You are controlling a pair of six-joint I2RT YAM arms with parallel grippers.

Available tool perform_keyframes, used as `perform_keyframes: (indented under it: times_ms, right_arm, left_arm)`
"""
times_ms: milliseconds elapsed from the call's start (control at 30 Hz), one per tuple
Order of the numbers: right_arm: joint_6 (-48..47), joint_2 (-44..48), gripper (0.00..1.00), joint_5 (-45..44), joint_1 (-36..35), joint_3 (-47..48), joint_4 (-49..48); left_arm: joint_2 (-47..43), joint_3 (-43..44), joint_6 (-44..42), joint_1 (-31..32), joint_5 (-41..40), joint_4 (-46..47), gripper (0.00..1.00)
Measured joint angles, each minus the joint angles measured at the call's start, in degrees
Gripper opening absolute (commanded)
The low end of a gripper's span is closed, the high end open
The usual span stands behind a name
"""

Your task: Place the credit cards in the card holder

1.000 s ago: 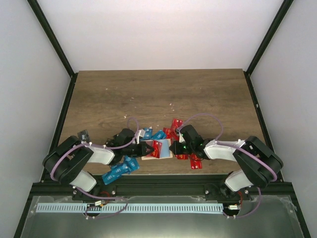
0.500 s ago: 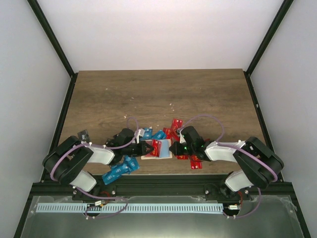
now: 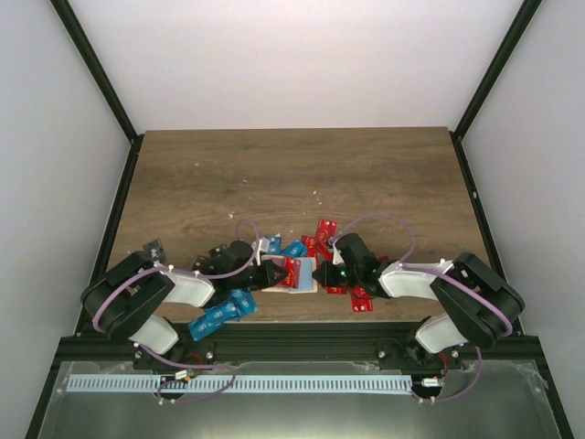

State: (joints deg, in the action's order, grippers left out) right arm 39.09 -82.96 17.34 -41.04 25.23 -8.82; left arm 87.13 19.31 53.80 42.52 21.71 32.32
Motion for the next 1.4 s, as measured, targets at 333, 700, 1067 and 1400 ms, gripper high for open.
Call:
perform_keyframes:
  times_ms: [333, 700, 1067, 1400]
  right_arm:
    - [2.4, 1.1, 0.12, 2.5, -0.1, -1.8, -1.1]
    - [3.0, 1.1, 0.12, 2.5, -0.1, -1.8, -1.1]
    - [3.0, 1.1, 0.12, 2.5, -0.1, -1.8, -1.0]
    - [3.0, 1.0, 0.12, 2.5, -0.5, -1.6, -0.5]
  left_arm:
    - [2.8, 0.0, 3.0, 3.9, -2.8, 4.0, 0.04]
    - [5.0, 1.0, 3.7, 5.9, -3.7, 5.8, 0.04]
    - [5.6, 1.7, 2.4, 6.6, -3.7, 4.1, 0.22]
    - [-1.7, 2.7, -1.8, 7.9, -5.2, -7.1, 0.54]
